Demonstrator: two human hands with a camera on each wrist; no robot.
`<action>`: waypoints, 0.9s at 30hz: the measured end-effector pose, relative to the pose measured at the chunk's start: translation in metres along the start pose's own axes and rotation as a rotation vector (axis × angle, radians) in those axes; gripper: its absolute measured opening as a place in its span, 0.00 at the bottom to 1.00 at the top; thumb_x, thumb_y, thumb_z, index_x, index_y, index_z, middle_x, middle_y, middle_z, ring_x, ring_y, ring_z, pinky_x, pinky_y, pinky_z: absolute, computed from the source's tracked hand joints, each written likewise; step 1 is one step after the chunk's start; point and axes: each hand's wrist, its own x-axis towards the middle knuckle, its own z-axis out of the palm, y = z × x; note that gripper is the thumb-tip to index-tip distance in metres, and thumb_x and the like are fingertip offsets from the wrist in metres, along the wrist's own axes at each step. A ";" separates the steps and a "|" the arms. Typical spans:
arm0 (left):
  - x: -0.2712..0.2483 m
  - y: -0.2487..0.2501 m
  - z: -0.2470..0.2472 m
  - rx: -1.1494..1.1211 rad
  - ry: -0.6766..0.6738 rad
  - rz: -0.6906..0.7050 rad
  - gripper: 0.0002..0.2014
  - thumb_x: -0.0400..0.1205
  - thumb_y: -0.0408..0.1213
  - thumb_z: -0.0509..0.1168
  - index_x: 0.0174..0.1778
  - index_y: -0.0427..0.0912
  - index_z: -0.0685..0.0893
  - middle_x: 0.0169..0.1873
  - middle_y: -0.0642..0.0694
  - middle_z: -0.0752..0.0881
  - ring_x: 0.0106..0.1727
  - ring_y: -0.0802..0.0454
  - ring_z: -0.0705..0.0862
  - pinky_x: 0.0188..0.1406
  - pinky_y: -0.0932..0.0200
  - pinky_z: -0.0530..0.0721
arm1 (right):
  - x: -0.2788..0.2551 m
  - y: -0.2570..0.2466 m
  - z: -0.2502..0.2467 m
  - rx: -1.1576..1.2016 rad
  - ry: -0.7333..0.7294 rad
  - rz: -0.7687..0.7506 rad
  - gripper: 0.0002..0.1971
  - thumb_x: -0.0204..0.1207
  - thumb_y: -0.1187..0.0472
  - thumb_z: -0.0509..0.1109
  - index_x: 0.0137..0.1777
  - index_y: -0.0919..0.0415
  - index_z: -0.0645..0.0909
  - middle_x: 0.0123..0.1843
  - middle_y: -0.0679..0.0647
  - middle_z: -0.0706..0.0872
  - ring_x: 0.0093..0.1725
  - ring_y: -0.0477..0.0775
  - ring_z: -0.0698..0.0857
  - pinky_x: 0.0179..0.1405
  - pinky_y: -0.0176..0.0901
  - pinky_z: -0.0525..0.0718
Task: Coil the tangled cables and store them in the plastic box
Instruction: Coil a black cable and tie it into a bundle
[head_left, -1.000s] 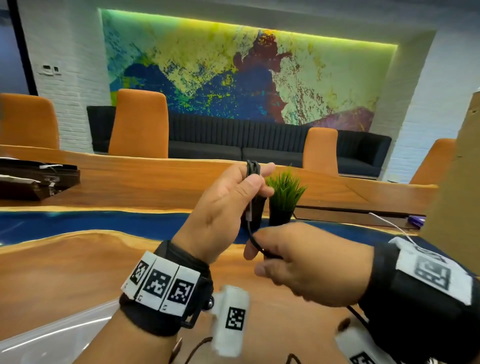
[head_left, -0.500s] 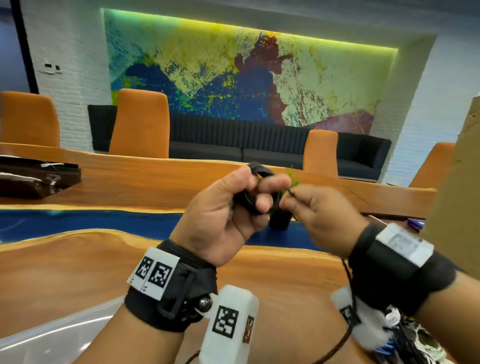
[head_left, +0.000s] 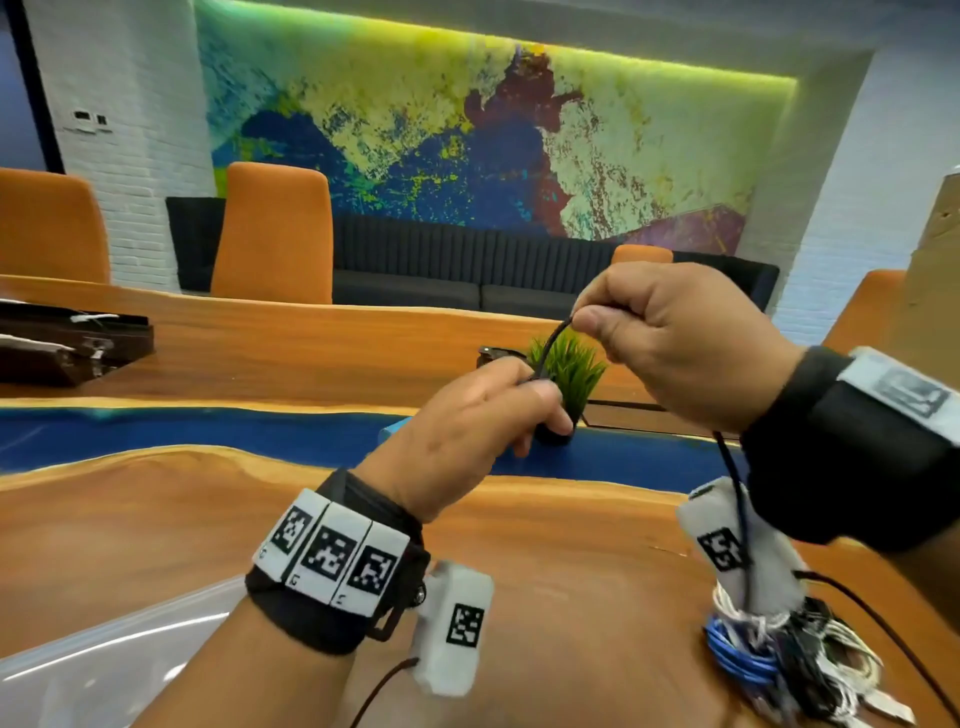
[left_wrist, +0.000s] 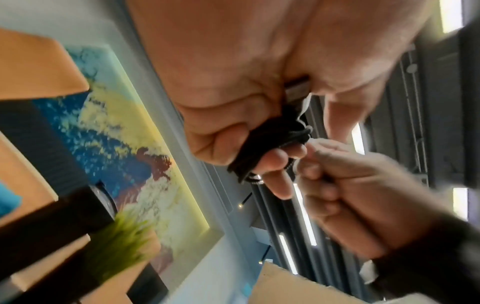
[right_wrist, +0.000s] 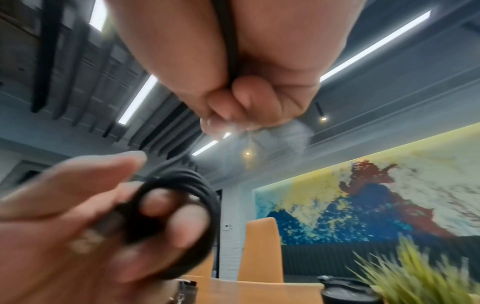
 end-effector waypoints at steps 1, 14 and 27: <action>0.000 0.001 0.004 -0.060 -0.025 -0.010 0.14 0.78 0.47 0.64 0.46 0.39 0.86 0.39 0.47 0.86 0.36 0.55 0.76 0.38 0.58 0.73 | 0.002 0.008 0.006 0.008 0.039 0.032 0.07 0.82 0.58 0.67 0.43 0.52 0.83 0.30 0.41 0.79 0.31 0.38 0.77 0.33 0.32 0.72; 0.003 -0.016 -0.012 0.047 0.071 0.051 0.14 0.80 0.55 0.59 0.42 0.52 0.85 0.37 0.47 0.86 0.42 0.49 0.84 0.49 0.43 0.80 | -0.036 -0.034 0.019 0.185 -0.484 0.031 0.08 0.83 0.57 0.66 0.42 0.53 0.82 0.29 0.44 0.80 0.30 0.41 0.78 0.30 0.32 0.75; 0.007 -0.004 -0.007 -0.721 0.173 -0.002 0.12 0.84 0.47 0.58 0.43 0.48 0.84 0.61 0.41 0.90 0.49 0.52 0.87 0.45 0.53 0.73 | -0.045 0.002 0.057 0.196 -0.450 0.324 0.09 0.85 0.55 0.63 0.48 0.53 0.85 0.33 0.46 0.80 0.31 0.41 0.78 0.30 0.33 0.77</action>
